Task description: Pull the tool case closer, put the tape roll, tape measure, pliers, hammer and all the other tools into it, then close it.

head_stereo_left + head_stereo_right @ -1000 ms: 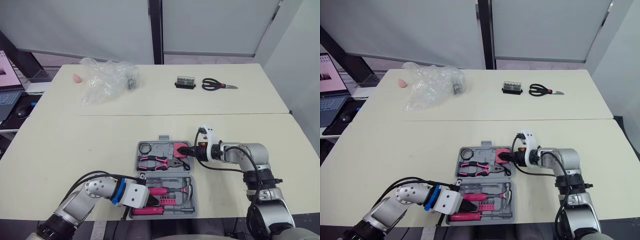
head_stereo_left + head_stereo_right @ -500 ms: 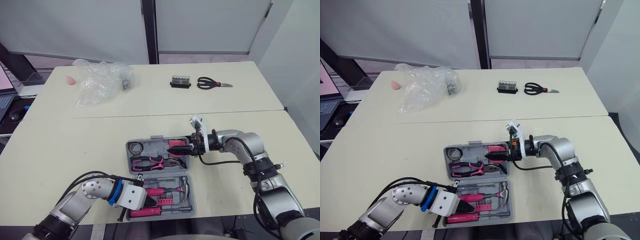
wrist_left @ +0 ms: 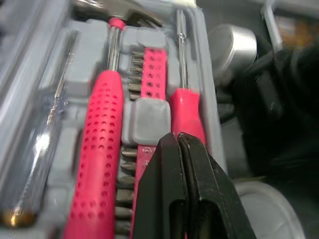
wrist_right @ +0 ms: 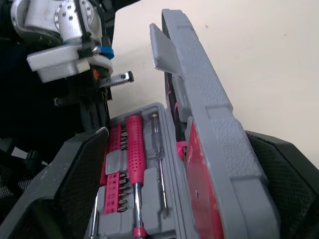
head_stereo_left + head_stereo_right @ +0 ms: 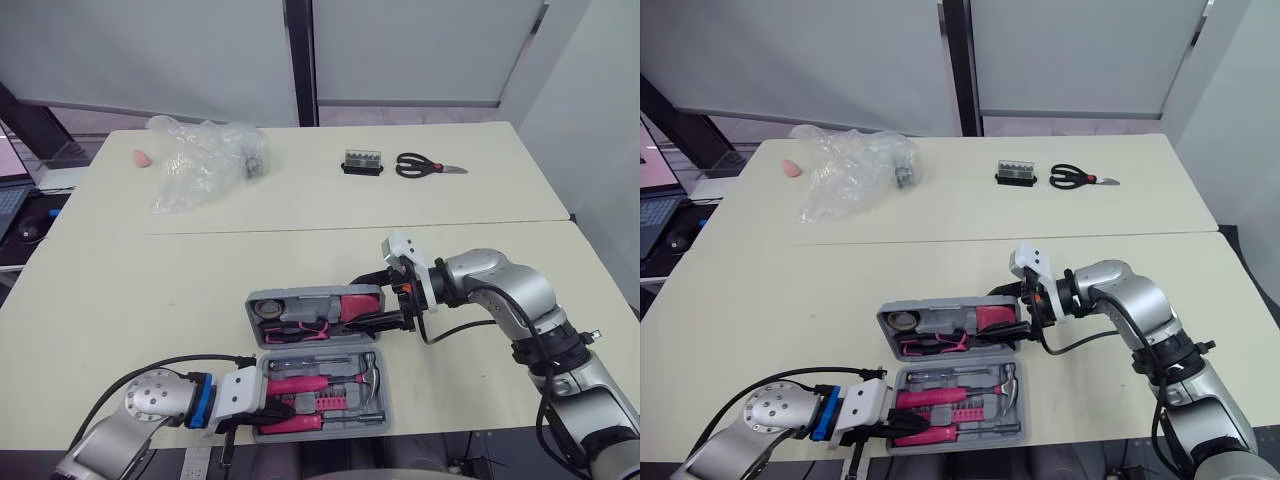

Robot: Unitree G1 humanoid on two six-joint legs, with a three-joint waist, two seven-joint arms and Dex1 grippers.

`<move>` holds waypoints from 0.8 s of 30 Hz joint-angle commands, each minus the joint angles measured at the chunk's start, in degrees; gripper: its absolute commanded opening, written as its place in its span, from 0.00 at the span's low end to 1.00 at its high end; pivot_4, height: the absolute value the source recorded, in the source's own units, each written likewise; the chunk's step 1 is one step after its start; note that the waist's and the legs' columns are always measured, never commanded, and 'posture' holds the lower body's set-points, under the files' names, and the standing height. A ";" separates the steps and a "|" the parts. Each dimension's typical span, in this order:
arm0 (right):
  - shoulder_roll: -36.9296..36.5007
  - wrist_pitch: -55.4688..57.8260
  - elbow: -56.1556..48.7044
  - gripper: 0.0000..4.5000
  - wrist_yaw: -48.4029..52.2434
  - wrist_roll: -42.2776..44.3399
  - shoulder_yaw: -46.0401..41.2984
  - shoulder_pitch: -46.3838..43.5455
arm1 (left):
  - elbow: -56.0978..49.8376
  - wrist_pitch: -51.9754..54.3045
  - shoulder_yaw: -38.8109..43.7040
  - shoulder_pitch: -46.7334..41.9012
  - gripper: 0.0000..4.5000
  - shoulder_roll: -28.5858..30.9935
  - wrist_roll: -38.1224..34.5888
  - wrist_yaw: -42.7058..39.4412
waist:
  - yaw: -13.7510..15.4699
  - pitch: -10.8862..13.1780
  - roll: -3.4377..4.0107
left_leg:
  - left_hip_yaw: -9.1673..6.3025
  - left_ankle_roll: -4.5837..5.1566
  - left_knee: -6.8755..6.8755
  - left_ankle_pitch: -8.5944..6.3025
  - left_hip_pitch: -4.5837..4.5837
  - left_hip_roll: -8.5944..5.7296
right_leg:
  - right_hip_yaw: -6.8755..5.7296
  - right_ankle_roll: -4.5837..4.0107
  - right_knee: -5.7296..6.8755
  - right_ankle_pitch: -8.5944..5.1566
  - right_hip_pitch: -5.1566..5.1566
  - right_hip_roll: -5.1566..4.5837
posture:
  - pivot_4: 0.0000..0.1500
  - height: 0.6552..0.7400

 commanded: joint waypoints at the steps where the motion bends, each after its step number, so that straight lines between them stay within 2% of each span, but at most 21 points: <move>1: -3.88 0.59 -9.43 0.99 2.31 3.59 -1.58 1.53 | -4.35 8.72 10.48 5.43 0.00 3.80 -8.23 0.26 | 0.19 0.03 -0.01 | 0.00 0.00 -0.01 0.00 0.00 -0.01 | 0.00 0.00 0.00 0.00 0.00 -0.01 | 1.00 1.00; 6: -16.52 0.07 -21.07 0.99 6.56 6.27 -4.57 6.73 | -0.11 9.85 22.95 11.70 0.00 3.32 -8.69 1.59 | 1.31 0.10 0.03 | 0.09 -0.01 0.00 -0.01 0.00 -0.08 | 0.00 0.00 -0.09 -0.01 -0.02 -0.15 | 1.00 1.00; 11: -26.20 -4.09 -25.07 0.99 9.81 6.06 -8.39 11.78 | 3.29 10.23 28.87 11.38 0.00 1.00 -7.75 4.38 | 1.76 0.11 -0.05 | 0.11 -0.01 0.00 0.00 0.00 -0.09 | -0.01 0.01 -0.11 -0.01 -0.03 -0.19 | 1.00 1.00; 17: -33.52 -19.38 -13.91 0.99 11.84 -2.71 -11.96 14.80 | 7.85 8.45 32.75 10.76 0.00 4.39 -3.27 2.85 | 2.04 0.11 -0.15 | 0.19 -0.02 0.01 0.00 0.03 -0.08 | 0.02 0.01 -0.17 -0.01 -0.28 -0.19 | 1.00 1.00; 20: -36.49 -28.01 -10.29 0.99 15.97 -3.97 -15.04 18.44 | 8.84 5.98 34.91 8.89 0.00 5.84 -1.65 2.55 | 2.15 0.11 -0.15 | 0.24 -0.02 -0.03 -0.01 -0.02 -0.09 | 0.02 0.00 -0.21 -0.01 -0.23 -0.21 | 1.00 1.00; 24: -36.48 -36.50 -6.59 0.99 19.51 -3.65 -17.50 19.27 | 8.73 6.38 35.04 7.26 0.00 7.84 -0.68 0.93 | 2.48 0.14 -0.11 | 0.25 -0.02 -0.05 0.00 -0.08 -0.09 | 0.03 0.00 -0.19 -0.01 -0.16 -0.21 | 1.00 1.00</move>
